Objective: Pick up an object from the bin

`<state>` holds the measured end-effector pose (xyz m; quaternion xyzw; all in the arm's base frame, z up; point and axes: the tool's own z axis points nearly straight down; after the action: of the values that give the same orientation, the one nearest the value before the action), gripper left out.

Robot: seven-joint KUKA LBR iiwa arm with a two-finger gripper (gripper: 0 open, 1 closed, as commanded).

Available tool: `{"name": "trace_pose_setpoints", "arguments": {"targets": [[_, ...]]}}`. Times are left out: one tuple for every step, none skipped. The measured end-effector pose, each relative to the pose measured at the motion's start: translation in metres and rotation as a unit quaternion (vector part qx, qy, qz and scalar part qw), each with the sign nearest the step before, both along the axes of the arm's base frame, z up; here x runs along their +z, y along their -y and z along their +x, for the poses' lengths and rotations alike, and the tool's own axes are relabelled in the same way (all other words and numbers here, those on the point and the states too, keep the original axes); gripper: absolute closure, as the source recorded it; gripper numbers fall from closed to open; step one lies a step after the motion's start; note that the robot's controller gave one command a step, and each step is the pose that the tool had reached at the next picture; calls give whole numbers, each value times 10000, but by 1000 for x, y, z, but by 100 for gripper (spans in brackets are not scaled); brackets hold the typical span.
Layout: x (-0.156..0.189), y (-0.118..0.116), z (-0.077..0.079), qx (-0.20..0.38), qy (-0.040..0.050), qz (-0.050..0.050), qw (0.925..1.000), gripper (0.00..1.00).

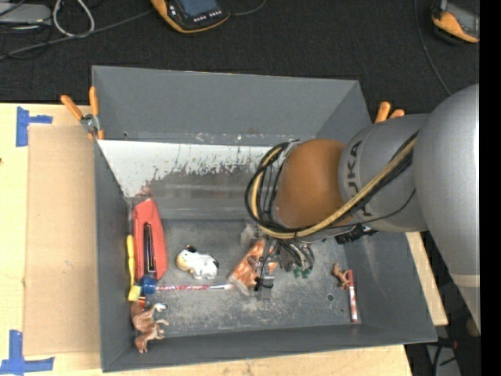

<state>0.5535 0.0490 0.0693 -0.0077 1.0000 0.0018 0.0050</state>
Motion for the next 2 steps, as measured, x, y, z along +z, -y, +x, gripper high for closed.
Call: {"name": "trace_pose_setpoints", "arguments": {"targets": [[2, 32, 34, 438, 7, -2, 9990, 100], [2, 32, 34, 436, 7, -2, 9990, 100]]}}
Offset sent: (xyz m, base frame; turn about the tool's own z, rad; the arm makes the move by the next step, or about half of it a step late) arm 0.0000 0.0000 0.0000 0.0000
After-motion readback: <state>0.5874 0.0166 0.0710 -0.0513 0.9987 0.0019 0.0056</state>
